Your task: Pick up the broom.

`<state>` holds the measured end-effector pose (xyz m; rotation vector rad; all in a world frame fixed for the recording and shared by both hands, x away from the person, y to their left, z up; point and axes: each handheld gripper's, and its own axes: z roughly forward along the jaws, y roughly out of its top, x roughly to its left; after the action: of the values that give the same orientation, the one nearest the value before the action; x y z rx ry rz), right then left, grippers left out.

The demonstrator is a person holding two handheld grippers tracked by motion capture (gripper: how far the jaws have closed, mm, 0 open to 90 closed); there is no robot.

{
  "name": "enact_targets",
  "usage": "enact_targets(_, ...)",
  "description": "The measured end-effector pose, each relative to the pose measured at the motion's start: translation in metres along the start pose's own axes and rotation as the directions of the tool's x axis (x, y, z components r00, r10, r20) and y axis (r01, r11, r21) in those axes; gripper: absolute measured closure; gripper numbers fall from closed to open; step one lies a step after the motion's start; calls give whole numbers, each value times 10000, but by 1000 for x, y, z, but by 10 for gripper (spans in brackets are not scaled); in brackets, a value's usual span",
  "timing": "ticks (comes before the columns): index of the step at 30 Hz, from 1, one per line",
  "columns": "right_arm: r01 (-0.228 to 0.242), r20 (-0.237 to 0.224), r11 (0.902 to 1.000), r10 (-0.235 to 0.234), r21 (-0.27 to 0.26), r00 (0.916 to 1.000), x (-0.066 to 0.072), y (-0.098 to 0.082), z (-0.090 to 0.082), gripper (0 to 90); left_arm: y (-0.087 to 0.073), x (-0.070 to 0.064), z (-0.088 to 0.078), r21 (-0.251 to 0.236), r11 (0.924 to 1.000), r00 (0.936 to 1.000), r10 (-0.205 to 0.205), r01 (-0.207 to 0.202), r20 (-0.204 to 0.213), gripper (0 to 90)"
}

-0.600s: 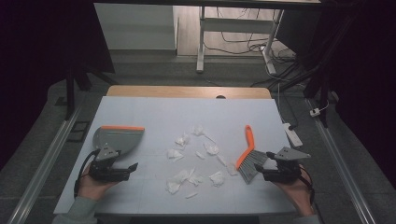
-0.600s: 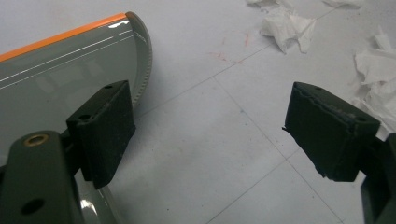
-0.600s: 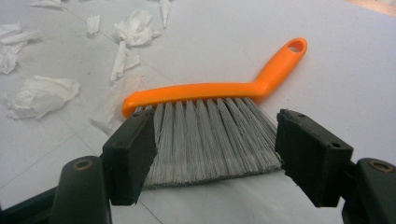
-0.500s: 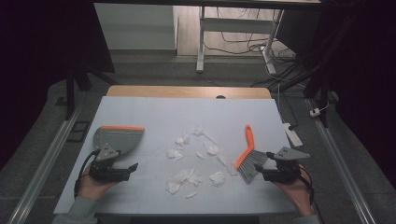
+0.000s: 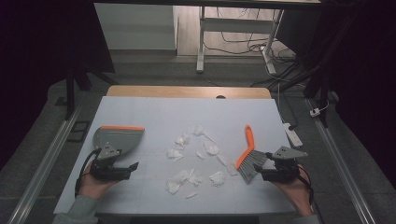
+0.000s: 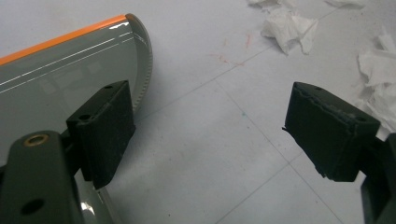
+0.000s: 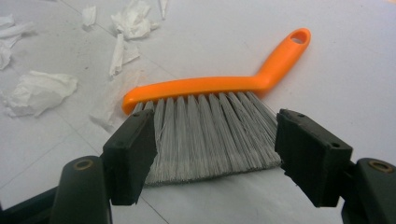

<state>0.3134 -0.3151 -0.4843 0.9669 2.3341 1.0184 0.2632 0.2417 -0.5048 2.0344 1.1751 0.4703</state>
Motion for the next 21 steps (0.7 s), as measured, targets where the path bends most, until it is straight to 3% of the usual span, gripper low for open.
enact_targets(6,-350,192,9986,343,391,9992,-3,9,-2,296,0,2,1,19,10000,10000,51,-51,76,165)
enact_targets(12,-731,362,9926,699,968,9969,-9,34,-1,306,0,2,1,-37,10000,9999,60,-59,143,165)
enact_targets(15,-1003,654,9804,903,1696,9938,-16,54,5,314,0,1,2,14,9999,9998,119,-119,147,165)
enact_targets(16,-1003,654,9804,903,1696,9938,-16,54,5,314,0,0,2,29,9999,9997,160,-161,165,165)
enact_targets(17,-1328,827,9699,1181,2040,9895,-19,64,9,318,0,0,3,39,9998,9997,190,-190,157,165)
enact_targets(20,-1743,922,9547,1562,2413,9834,-25,79,18,319,0,-1,3,26,9998,9997,213,-213,152,165)
enact_targets(21,-1743,922,9547,1562,2413,9834,-25,79,18,319,0,-1,3,22,9997,9997,222,-223,142,165)
